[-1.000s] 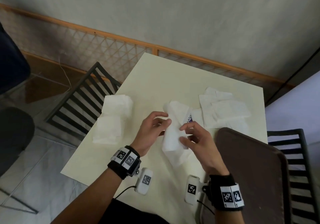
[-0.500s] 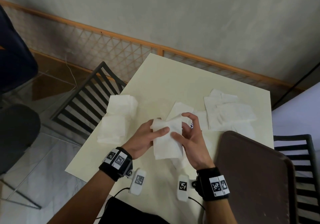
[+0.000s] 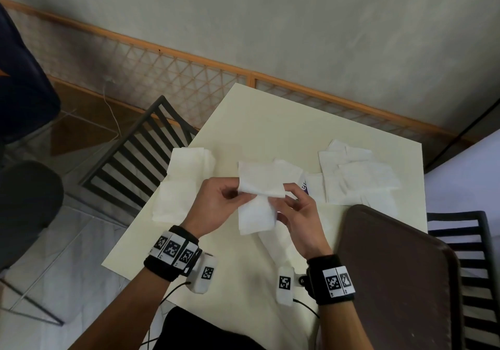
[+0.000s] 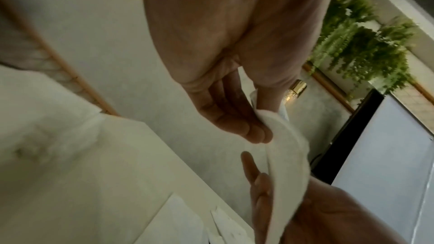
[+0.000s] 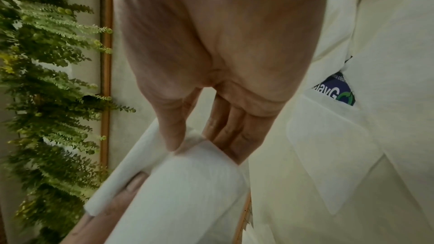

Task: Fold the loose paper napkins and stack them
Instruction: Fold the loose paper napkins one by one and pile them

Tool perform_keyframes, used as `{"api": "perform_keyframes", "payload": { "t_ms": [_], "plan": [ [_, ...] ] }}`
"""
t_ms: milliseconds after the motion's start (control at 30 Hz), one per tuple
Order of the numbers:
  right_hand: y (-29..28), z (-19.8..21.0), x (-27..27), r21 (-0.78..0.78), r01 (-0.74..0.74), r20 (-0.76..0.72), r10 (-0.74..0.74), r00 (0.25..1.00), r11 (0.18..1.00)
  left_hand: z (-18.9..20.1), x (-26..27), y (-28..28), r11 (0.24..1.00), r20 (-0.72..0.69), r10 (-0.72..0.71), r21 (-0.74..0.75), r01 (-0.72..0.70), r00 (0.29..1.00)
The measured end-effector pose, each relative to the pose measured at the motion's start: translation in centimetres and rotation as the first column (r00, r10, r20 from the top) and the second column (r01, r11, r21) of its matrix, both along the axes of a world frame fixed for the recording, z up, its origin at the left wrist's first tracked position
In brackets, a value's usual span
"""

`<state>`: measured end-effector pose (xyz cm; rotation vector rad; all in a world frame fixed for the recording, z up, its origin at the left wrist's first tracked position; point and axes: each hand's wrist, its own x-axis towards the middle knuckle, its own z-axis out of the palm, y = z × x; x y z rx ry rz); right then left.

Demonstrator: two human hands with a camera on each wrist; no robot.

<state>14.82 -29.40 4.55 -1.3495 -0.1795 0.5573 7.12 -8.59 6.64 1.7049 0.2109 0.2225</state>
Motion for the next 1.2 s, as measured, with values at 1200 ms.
{"api": "perform_keyframes", "payload": {
  "t_ms": [1200],
  "plan": [
    [6.6,2.5,-0.9,-0.470,-0.028,0.559,0.322,0.764,0.882,1.8,-2.7,2.7,0.985,0.050,-0.080,0.157,0.071,0.996]
  ]
}}
